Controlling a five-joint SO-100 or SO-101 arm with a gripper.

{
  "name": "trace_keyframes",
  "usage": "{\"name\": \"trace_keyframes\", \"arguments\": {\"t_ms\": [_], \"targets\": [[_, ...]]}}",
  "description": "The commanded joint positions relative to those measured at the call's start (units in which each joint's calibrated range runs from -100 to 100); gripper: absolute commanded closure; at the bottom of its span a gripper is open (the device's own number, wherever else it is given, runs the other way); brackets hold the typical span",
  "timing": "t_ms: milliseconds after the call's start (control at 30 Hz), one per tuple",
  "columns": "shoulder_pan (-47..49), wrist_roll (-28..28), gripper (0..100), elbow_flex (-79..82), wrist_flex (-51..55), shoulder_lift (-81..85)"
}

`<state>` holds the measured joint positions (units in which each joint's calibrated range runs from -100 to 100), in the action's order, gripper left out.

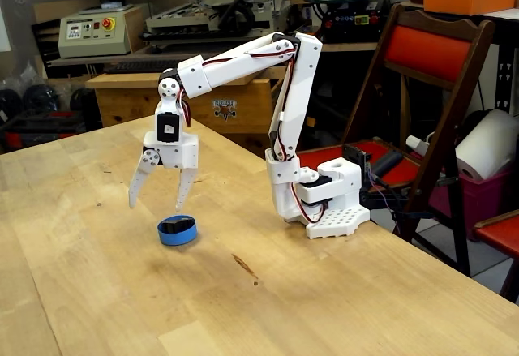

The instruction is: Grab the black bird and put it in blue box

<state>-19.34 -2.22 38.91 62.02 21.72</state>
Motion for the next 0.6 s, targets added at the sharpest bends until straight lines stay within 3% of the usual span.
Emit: {"name": "trace_keyframes", "arguments": {"t_ms": [0, 333, 567], "targets": [[0.23, -0.15, 71, -1.39, 0.28, 2.80], [7.04, -0.15, 71, -7.76, 0.75, 2.89], [12.45, -0.15, 71, -9.53, 6.92, 8.36]]}}
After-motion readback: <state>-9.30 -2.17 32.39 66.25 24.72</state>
